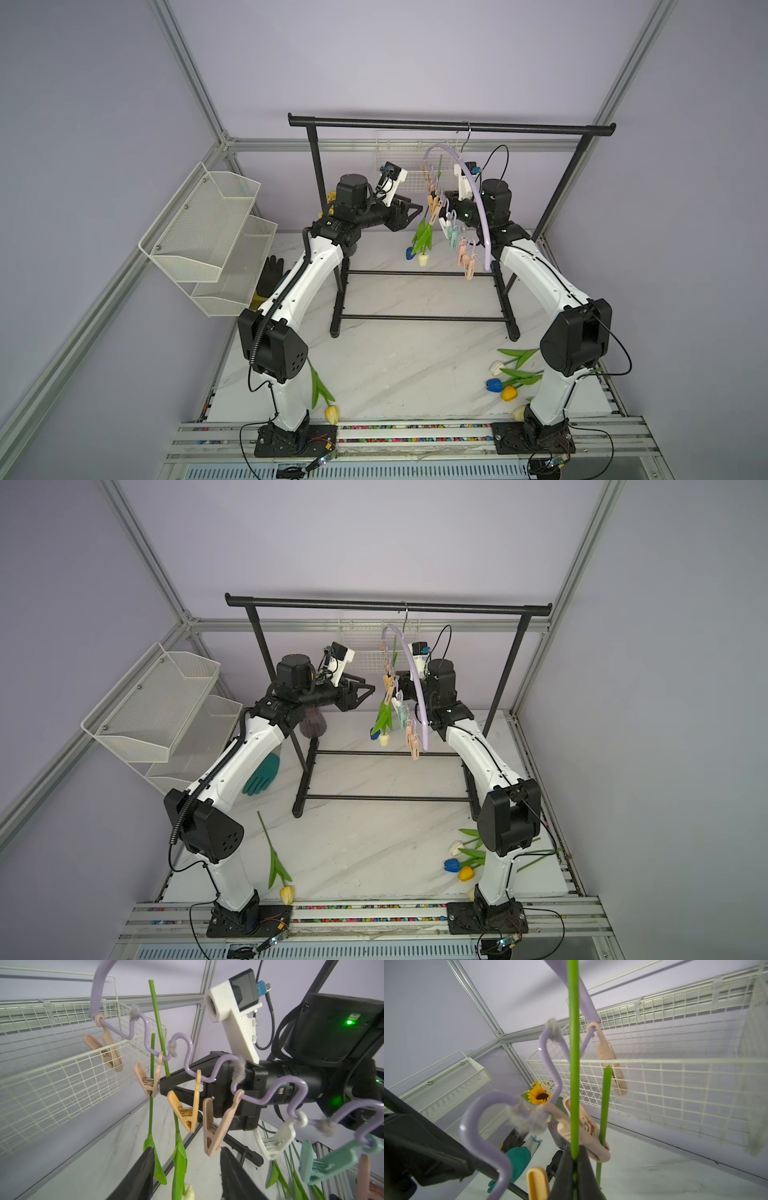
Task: Dry the flowers on a clothes hanger
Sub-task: Open the clamp at the hanger.
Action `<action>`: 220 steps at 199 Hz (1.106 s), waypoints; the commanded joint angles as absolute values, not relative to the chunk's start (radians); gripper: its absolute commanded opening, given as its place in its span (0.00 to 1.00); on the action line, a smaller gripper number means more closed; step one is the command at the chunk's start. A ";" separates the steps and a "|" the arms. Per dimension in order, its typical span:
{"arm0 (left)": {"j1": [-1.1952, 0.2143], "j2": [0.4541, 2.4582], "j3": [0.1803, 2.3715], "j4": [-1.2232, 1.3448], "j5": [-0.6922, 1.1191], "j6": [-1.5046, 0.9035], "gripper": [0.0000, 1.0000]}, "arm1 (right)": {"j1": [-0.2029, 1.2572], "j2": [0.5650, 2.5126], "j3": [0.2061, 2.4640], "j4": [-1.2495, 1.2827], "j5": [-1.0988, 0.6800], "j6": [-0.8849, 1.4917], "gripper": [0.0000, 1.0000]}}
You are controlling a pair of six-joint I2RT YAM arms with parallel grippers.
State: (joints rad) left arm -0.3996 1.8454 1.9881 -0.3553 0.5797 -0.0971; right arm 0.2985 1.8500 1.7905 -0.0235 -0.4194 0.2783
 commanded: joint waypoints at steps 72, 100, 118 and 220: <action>-0.397 1.927 2.143 -0.372 0.649 -0.078 0.52 | 0.306 1.873 1.826 0.009 -0.556 0.289 0.00; -0.397 1.936 2.144 -0.354 0.639 -0.112 0.52 | 0.307 1.872 1.814 0.034 -0.571 0.300 0.00; -0.399 1.940 2.140 -0.340 0.634 -0.143 0.52 | 0.308 1.871 1.810 0.043 -0.574 0.305 0.00; -0.420 1.976 2.132 -0.243 0.626 -0.268 0.57 | 0.308 1.887 1.812 0.063 -0.621 0.321 0.00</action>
State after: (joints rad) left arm -0.4095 1.9648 2.1109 -0.2768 0.6247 -0.2443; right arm 0.2996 1.8729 1.8076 0.0341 -0.5983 0.3115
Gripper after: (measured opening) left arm 0.576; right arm 0.062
